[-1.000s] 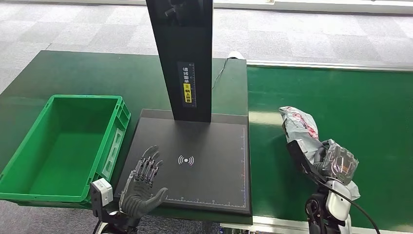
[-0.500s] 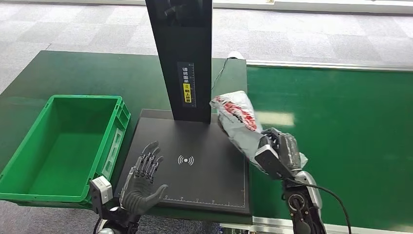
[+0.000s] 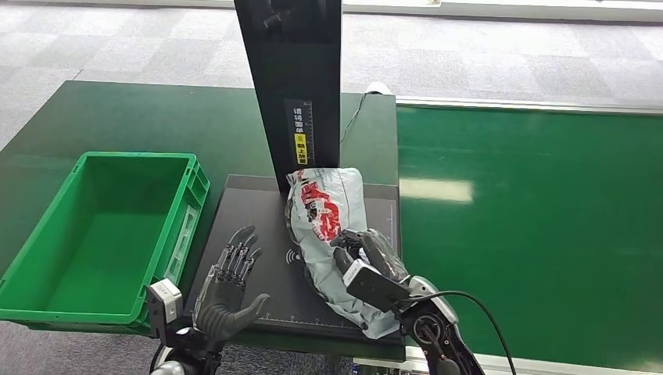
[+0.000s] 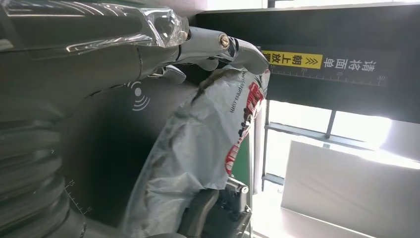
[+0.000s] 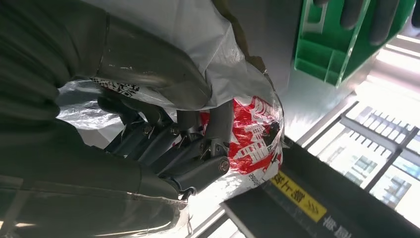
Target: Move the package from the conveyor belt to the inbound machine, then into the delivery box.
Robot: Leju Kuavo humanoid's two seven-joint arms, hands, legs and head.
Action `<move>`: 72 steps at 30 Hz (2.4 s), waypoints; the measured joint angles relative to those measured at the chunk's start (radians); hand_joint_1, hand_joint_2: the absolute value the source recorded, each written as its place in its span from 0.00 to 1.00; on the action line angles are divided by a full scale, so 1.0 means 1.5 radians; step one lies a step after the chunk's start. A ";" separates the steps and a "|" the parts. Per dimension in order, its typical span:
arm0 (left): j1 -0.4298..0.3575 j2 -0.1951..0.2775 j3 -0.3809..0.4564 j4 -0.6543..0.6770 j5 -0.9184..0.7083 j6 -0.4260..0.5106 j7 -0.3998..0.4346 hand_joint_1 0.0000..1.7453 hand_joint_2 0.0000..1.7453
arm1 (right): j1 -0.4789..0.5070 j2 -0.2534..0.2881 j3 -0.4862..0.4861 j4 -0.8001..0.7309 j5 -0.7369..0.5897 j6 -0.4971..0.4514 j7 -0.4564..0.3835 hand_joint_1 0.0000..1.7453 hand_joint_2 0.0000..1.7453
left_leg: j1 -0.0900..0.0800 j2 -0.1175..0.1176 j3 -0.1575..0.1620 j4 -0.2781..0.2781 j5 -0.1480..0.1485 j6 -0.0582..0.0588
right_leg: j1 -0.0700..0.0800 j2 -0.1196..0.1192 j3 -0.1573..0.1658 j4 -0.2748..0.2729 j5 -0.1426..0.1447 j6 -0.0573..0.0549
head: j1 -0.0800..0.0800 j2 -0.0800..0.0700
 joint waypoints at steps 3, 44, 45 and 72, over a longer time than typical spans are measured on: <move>0.000 0.002 0.000 0.003 0.000 0.000 0.000 0.00 1.00 | -0.004 -0.004 0.015 0.013 -0.002 0.000 -0.001 1.00 1.00 | 0.000 0.000 0.000 0.000 0.000 0.000 | 0.000 0.000 0.000 0.000 0.000 0.000 | 0.000 0.000; 0.002 0.012 0.000 0.009 0.005 0.000 -0.006 0.00 1.00 | -0.025 -0.029 0.082 0.061 -0.019 0.049 -0.020 1.00 1.00 | 0.000 0.000 0.000 0.000 0.000 0.000 | 0.000 0.000 0.000 0.000 0.000 0.000 | 0.000 0.000; 0.002 0.012 0.000 0.010 0.006 0.000 -0.006 0.00 1.00 | -0.025 -0.030 0.083 0.061 -0.020 0.050 -0.021 1.00 1.00 | 0.000 0.000 0.000 0.000 0.000 0.000 | 0.000 0.000 0.000 0.000 0.000 0.000 | 0.000 0.000; -0.003 0.019 -0.011 0.038 0.019 -0.007 -0.025 0.00 1.00 | -0.009 -0.049 0.033 0.020 -0.190 0.085 -0.080 0.00 1.00 | 0.000 0.000 0.000 0.000 0.000 0.000 | 0.000 0.000 0.000 0.000 0.000 0.000 | 0.000 0.000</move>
